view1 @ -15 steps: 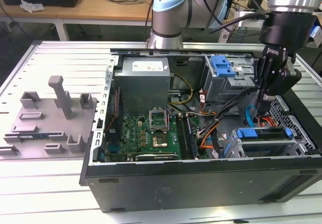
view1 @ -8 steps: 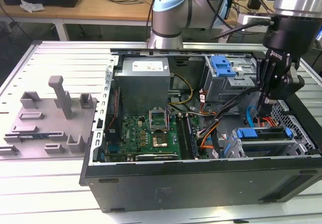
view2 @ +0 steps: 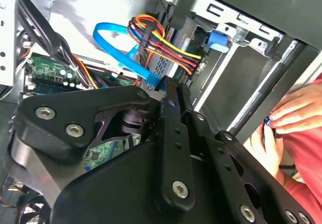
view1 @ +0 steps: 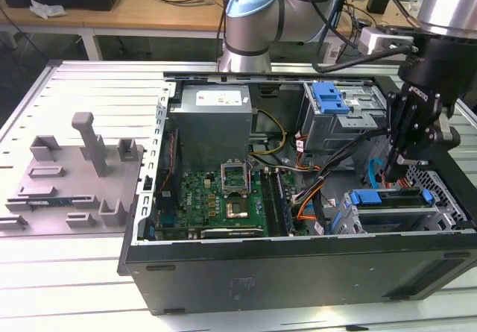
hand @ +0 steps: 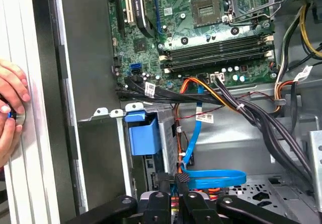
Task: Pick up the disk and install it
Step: 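Insert the second disk wire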
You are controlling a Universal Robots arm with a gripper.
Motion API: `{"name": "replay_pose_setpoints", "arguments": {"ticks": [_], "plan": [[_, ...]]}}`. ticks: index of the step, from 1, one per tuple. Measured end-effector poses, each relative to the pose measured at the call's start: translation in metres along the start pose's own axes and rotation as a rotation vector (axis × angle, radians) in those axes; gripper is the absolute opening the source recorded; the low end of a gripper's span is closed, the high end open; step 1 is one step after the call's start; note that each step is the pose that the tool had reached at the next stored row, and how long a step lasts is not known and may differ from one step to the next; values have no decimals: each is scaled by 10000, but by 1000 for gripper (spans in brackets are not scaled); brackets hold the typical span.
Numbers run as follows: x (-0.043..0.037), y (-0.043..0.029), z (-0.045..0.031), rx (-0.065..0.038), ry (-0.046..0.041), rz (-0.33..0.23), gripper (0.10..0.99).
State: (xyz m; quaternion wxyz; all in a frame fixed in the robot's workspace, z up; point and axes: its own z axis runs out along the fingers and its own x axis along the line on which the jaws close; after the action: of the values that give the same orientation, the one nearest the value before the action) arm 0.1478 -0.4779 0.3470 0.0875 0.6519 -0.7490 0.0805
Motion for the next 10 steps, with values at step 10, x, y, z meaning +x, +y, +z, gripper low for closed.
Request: {"name": "replay_pose_setpoints", "arguments": {"ticks": [10], "plan": [[116,5,27,66,-661,-166,161]]}}
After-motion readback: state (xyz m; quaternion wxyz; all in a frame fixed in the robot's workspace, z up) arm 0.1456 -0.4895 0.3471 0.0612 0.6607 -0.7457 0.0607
